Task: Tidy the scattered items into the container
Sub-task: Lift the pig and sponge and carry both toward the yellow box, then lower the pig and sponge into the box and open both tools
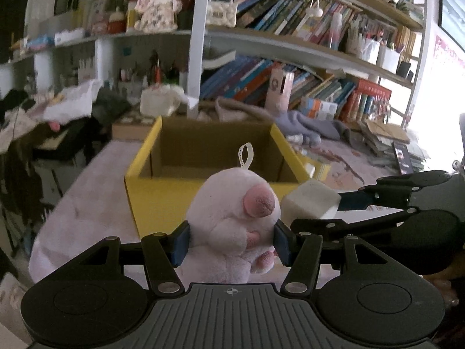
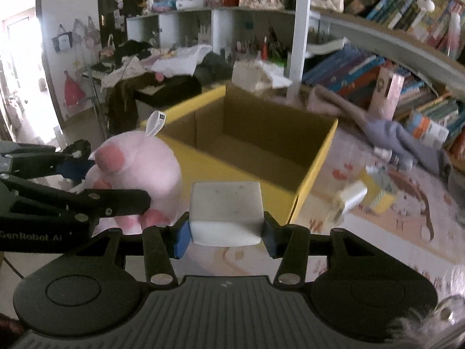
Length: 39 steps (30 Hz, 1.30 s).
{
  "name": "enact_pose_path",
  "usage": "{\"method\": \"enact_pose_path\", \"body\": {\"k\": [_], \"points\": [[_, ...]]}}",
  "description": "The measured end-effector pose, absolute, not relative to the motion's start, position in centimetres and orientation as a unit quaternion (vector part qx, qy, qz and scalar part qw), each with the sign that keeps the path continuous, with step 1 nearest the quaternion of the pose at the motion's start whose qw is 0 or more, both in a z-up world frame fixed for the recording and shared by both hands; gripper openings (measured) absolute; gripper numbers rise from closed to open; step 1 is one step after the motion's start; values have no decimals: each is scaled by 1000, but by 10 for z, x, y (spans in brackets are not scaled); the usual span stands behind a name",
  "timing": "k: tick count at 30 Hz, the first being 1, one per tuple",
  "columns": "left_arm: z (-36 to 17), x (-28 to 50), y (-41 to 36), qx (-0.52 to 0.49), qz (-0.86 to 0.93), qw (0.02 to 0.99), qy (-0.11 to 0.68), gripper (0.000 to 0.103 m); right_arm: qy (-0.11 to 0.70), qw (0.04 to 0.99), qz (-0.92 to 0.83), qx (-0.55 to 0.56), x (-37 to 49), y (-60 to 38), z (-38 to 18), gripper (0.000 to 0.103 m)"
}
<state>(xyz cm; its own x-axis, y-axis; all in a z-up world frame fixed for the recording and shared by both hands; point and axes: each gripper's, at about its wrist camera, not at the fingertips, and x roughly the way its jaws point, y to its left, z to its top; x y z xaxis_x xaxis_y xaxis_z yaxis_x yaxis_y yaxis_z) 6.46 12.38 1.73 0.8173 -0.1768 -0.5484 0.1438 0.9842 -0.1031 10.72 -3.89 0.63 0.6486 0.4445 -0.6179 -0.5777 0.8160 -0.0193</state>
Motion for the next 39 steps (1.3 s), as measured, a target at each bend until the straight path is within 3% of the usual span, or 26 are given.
{"method": "enact_pose_path", "body": {"k": [16, 21, 29, 39], "points": [[36, 163, 122, 32, -98, 958, 266, 58, 275, 904, 294, -144, 208, -24, 21, 47], [25, 207, 122, 66, -104, 947, 295, 58, 304, 892, 292, -163, 255, -11, 6, 47], [-7, 273, 123, 129, -126, 910, 373, 59, 339, 840, 296, -303, 310, 24, -33, 47], [-31, 294, 114, 163, -128, 882, 423, 62, 375, 797, 310, -359, 336, 36, -57, 47]]}}
